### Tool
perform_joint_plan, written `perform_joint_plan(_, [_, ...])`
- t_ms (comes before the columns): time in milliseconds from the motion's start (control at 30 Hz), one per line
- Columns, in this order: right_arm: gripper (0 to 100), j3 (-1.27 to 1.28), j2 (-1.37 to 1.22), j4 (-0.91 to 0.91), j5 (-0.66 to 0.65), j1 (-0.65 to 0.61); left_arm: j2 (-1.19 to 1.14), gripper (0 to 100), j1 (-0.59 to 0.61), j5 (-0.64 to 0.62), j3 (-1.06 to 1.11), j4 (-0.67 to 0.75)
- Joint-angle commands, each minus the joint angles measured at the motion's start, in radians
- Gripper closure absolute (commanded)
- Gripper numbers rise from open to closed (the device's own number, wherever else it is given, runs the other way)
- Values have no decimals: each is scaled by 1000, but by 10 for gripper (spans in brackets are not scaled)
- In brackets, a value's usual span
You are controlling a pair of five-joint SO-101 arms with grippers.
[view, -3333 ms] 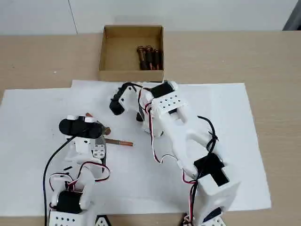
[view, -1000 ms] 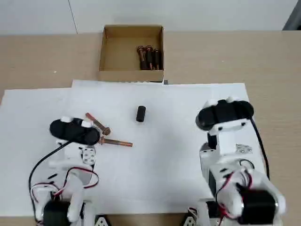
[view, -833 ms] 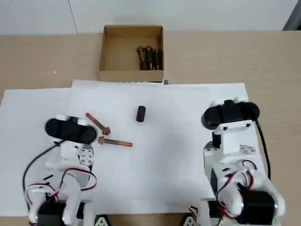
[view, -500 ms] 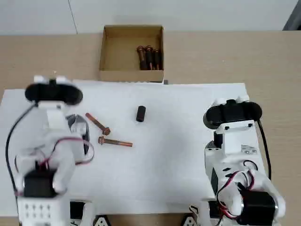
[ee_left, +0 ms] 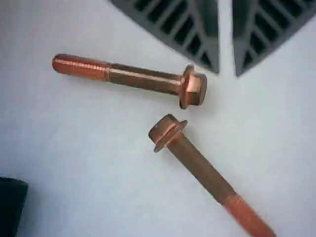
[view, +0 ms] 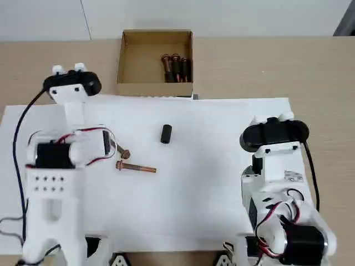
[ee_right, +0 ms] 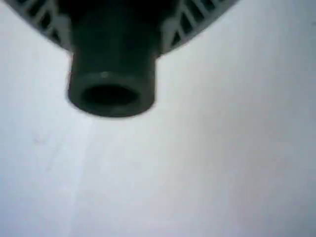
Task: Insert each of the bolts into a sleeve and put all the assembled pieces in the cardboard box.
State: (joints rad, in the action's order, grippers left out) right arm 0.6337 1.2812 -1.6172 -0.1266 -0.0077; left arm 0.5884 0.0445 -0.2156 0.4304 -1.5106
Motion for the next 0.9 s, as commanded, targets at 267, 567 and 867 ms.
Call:
perform_joint_plan(267, [995,-6,-1,24,14,4,-265,995,-69,-229,-107,-180])
perform_joint_plan(567, [995,-6,-1,24,15,1,-399,995,-172,-962,-139,-180])
perform_joint_plan(867, [995,-6,-1,25,15,1,-457,994,-227,-968,-143,-126])
